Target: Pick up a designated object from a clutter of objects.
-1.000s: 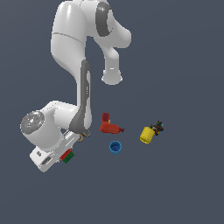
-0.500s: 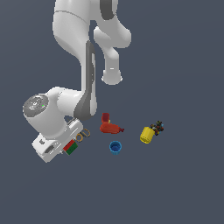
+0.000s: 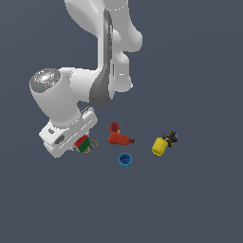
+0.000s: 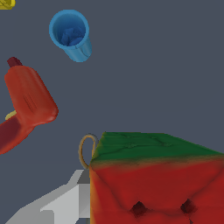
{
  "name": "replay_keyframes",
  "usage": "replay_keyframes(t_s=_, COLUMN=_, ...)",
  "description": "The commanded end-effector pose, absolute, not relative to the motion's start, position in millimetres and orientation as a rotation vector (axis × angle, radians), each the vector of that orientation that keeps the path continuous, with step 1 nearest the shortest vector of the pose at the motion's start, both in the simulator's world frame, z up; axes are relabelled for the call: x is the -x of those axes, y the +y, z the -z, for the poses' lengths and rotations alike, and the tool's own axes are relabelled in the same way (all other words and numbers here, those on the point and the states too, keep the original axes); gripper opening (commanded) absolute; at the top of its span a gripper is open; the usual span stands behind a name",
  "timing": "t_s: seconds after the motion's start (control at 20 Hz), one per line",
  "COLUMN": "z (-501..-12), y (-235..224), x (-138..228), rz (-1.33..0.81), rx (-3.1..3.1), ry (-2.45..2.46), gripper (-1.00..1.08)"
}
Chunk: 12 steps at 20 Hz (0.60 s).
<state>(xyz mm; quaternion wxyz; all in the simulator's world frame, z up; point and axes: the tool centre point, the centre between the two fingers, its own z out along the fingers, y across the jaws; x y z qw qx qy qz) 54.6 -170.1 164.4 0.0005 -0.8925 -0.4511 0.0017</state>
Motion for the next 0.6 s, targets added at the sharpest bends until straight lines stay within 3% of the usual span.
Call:
replay_keyframes(t_s=0.0, z=-184.9, y=-160.3, x=-44.6, rz=-0.003, rx=2.805, ry=-1.417, gripper=-1.0)
replay_keyframes(t_s=0.55, z=-275.7, y=-114.7, x=1.0, rz=-0.004, rx=2.805, ry=-1.418, gripper=-1.0)
